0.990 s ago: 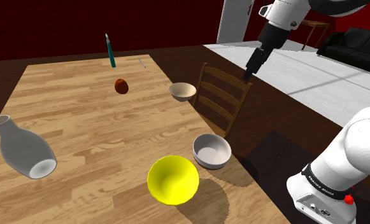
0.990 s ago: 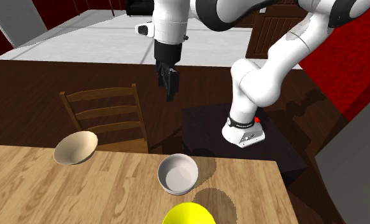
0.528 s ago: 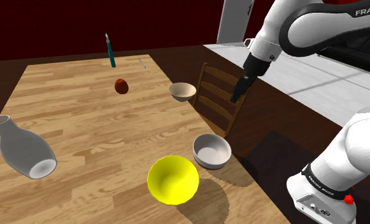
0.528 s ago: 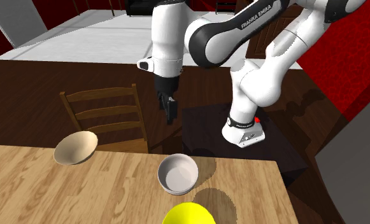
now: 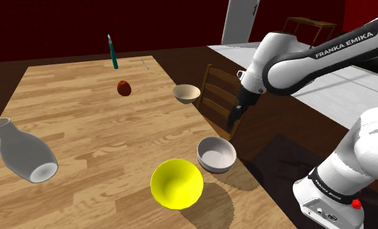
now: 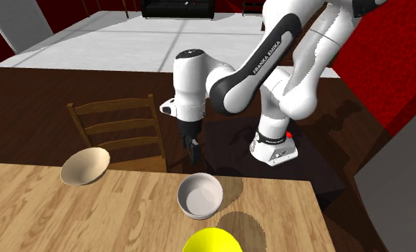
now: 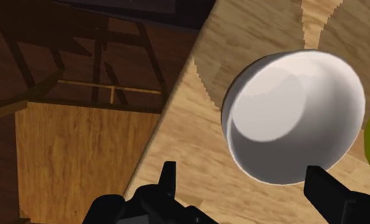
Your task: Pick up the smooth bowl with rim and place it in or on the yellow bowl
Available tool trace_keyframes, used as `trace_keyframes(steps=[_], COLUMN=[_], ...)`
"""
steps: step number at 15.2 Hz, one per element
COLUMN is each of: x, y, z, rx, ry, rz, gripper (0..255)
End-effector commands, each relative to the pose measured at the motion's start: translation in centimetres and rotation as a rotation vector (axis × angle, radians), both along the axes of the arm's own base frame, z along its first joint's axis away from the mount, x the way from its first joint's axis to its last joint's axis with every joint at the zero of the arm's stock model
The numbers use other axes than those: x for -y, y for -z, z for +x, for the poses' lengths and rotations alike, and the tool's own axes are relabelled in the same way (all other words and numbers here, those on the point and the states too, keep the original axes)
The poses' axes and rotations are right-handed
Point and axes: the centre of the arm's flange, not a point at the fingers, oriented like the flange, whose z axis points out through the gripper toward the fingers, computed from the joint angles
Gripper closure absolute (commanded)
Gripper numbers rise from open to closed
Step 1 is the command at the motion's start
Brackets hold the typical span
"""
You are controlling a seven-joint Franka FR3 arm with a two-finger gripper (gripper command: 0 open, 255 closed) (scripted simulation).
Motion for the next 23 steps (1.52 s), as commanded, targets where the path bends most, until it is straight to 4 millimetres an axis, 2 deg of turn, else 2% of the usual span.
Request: trace_keyframes(steps=[1, 5, 6, 13, 21, 22, 23], x=[-0.4, -1.6, -1.6, -2.3, -2.3, -2.3, -2.3], y=[2.7, 7.9, 7.9, 11.8, 11.8, 11.8, 11.8], z=[0.0, 0.0, 0.0, 0.3, 0.3, 0.3, 0.3], rx=[-0.007, -0.026, -0.027, -0.027, -0.027, -0.027, -0.027], ry=[0.001, 0.001, 0.001, 0.001, 0.001, 0.001, 0.001], rz=[0.007, 0.024, 0.025, 0.025, 0.025, 0.025, 0.025], gripper=[0, 0, 0, 0, 0, 255, 255])
